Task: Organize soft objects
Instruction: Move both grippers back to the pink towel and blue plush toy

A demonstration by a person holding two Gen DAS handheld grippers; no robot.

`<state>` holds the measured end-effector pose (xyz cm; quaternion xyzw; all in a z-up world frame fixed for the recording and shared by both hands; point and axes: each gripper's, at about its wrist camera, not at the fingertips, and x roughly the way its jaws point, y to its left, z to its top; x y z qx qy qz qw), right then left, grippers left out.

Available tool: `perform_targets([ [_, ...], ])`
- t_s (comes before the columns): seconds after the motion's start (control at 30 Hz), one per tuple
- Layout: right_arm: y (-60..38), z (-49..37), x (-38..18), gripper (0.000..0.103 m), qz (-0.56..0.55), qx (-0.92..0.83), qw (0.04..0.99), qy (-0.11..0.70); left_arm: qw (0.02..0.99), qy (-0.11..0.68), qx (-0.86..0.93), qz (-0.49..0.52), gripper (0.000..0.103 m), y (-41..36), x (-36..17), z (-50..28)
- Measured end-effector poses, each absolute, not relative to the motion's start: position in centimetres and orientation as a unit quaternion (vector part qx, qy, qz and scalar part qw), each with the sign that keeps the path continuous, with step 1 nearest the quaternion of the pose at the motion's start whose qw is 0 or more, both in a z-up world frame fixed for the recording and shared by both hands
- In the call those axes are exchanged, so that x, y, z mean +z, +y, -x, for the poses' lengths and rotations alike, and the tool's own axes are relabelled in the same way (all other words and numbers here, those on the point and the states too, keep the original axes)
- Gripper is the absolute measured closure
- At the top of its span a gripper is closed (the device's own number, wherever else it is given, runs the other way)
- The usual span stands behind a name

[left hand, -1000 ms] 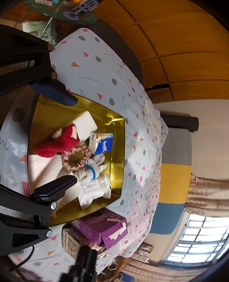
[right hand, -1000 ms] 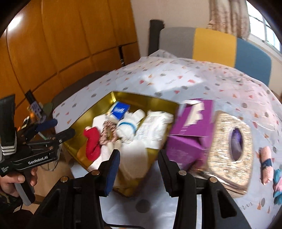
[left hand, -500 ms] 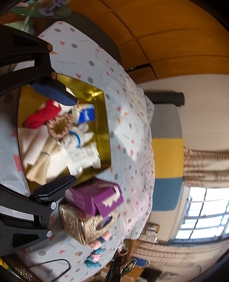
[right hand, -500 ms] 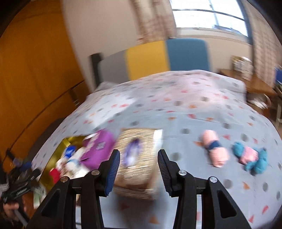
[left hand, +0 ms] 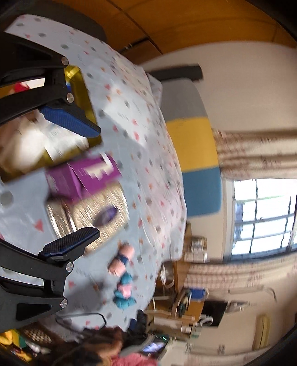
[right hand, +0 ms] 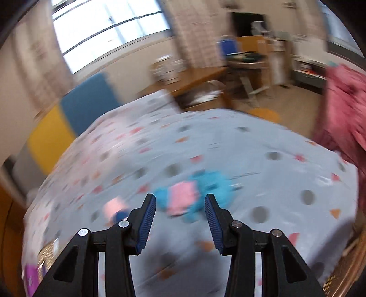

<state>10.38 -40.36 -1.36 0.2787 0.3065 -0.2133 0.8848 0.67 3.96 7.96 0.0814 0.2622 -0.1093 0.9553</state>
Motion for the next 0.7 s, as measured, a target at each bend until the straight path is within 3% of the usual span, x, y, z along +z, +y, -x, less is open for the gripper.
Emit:
perform_targets([
  [0.13, -43.5, -9.0, -3.0, 0.058, -0.351, -0.229, 0.857, 0.300, 0.946, 0.266, -0.167, -0.085, 0.022, -0.7, 9.3, -2.5],
  [0.33, -43.8, -8.7, -3.6, 0.058, -0.375, -0.203, 0.849, 0.312, 0.923, 0.294, -0.229, -0.097, 0.022, -8.5, 9.3, -5.9],
  [0.7, -44.5, -8.5, -4.2, 0.058, -0.431, -0.174, 0.836, 0.292, 0.859, 0.445, -0.246, -0.060, 0.022, -19.7, 1.2, -16.0],
])
